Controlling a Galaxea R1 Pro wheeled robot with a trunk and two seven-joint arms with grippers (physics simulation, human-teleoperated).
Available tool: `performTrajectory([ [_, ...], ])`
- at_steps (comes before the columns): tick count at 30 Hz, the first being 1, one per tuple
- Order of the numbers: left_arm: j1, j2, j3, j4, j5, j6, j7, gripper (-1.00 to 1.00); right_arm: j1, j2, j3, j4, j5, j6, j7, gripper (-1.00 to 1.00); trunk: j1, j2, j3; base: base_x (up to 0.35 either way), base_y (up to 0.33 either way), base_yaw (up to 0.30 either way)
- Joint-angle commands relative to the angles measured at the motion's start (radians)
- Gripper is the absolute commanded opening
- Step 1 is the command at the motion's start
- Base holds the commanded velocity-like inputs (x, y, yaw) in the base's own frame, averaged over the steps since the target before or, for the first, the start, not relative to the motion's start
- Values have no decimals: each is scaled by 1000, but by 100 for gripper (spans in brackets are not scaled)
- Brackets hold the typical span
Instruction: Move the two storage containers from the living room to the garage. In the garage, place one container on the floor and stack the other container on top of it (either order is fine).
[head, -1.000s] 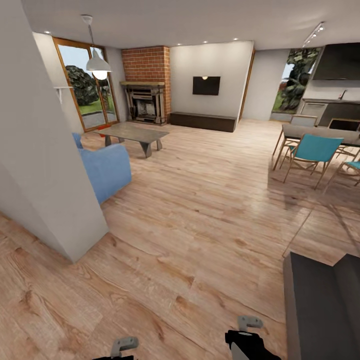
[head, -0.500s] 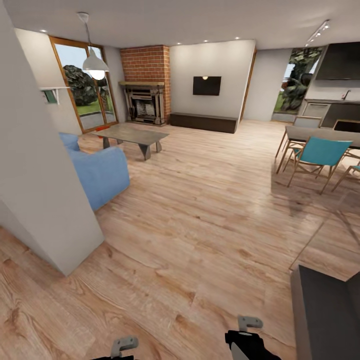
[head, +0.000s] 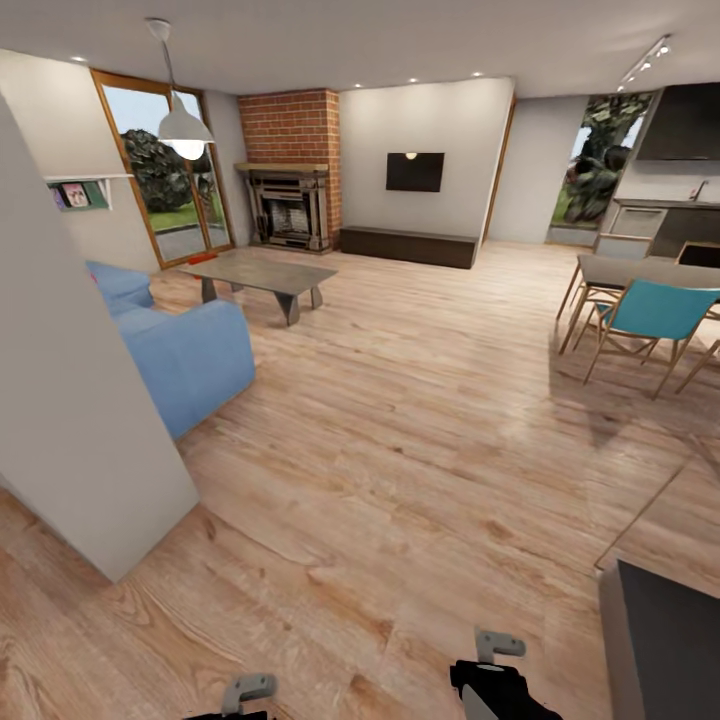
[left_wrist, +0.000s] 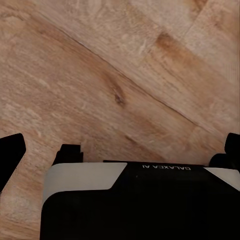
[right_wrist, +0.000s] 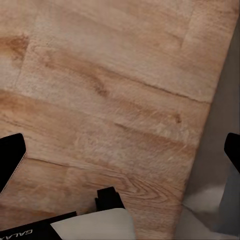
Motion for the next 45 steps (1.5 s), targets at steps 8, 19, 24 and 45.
performTrajectory([
  [8, 0, -1, 2, -2, 9, 6, -1, 100, -1, -1, 9, -2, -4, 6, -8, 100, 1, -1, -1, 326, 0, 0],
  [19, 0, -2, 2, -2, 9, 7, -1, 100, -1, -1, 10, -4, -3, 6, -8, 100, 1, -1, -1, 326, 0, 0],
  [24, 0, -2, 2, -2, 9, 7, -1, 100, -1, -1, 9, -3, -3, 6, -8, 100, 1, -1, -1, 326, 0, 0],
  [45, 0, -1, 4, -2, 9, 6, -1, 100, -1, -1, 8, -2, -4, 6, -8, 100, 1, -1, -1, 326, 0, 0],
])
